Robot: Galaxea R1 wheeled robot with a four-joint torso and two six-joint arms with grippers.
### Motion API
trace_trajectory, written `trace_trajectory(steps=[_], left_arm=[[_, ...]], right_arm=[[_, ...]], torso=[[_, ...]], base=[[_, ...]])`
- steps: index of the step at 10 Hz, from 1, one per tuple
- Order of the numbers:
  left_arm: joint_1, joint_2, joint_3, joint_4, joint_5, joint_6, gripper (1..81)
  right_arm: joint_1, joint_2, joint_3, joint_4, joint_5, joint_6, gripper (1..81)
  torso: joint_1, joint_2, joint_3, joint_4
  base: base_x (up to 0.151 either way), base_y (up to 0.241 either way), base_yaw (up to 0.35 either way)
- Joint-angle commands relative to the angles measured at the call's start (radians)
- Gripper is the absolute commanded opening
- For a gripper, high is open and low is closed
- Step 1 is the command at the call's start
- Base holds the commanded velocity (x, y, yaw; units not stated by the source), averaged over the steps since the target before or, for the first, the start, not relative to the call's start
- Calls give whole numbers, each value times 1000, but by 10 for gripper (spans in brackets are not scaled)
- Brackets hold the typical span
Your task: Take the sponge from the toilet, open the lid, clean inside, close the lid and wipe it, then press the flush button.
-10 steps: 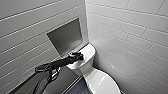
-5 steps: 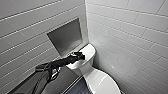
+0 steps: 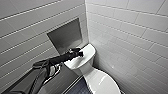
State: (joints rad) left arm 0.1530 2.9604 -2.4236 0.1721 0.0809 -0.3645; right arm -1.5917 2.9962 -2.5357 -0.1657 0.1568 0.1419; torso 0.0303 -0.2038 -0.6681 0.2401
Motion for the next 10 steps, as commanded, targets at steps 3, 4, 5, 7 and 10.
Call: trace_trajectory(steps=[3,4,5,7,10], left_arm=[[-189,-24,-40,-2,5,1,10],[-189,-24,-58,-3,5,1,10],[-187,-21,-58,4,5,1,10],[-174,-18,-58,10,7,1,10],[-134,13,-60,12,7,2,10]], right_arm=[[-28,13,16,-21,-79,-4,10],[-28,13,16,-21,-79,-4,10],[-28,14,16,-21,-79,-4,10],[-29,14,16,-21,-79,-4,10],[-31,16,16,-21,-79,-4,10]], torso=[[0,0,-22,0],[1,0,-27,0],[1,1,-27,0],[1,1,-27,0],[1,1,-27,0]], base=[[0,0,0],[0,0,0],[0,0,0],[0,0,0],[0,0,0]])
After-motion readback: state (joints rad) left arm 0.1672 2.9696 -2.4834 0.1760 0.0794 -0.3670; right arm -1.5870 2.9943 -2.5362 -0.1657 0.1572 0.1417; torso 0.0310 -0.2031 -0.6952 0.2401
